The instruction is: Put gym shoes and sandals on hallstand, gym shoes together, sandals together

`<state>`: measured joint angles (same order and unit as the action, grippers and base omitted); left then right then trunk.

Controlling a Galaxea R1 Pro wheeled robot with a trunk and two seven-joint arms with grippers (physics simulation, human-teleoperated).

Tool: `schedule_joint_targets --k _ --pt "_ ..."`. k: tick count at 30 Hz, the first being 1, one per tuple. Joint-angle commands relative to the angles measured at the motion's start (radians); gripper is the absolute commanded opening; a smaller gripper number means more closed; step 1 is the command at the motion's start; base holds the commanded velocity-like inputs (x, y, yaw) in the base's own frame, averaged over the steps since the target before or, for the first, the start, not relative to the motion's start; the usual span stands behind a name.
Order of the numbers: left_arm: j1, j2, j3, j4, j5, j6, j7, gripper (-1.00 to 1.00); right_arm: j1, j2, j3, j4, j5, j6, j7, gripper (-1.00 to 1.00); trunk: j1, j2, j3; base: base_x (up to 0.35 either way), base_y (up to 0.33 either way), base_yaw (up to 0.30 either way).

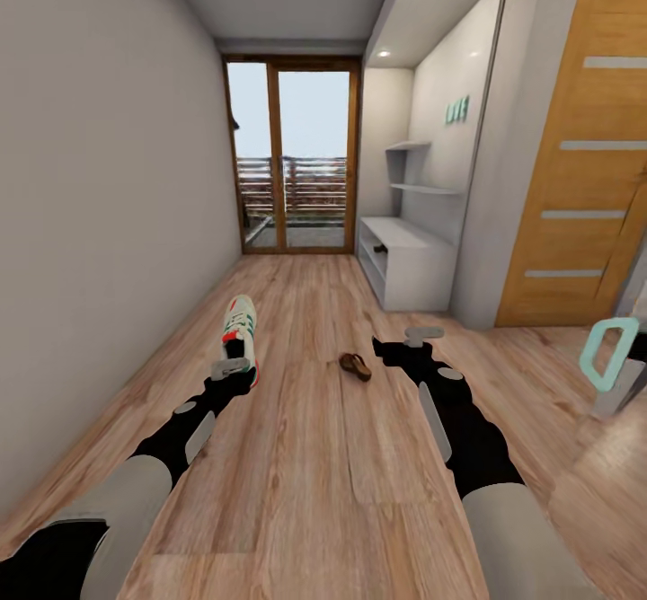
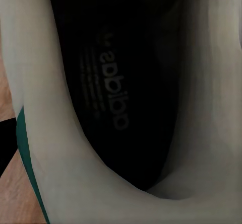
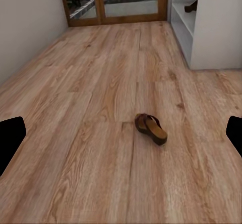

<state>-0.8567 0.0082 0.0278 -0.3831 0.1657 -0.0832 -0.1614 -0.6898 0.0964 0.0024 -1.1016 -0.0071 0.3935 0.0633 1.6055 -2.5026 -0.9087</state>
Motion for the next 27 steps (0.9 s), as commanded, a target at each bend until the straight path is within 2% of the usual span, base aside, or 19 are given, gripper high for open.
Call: schedule_joint_targets --k 1,27 --pt "-0.001 0.0 0.003 0.001 0.009 -0.001 -0.007 -1.0 0.0 0.0 -0.001 -0.001 -0.001 0.005 0.003 1.0 0.0 0.0 -0.001 0.349 0.0 0.0" --pt "-0.001 0.0 0.003 0.001 0.008 -0.001 -0.007 -1.0 0.0 0.0 -0.001 -0.001 -0.001 0.005 0.003 1.0 0.0 0.0 -0.001 0.349 0.0 0.0"
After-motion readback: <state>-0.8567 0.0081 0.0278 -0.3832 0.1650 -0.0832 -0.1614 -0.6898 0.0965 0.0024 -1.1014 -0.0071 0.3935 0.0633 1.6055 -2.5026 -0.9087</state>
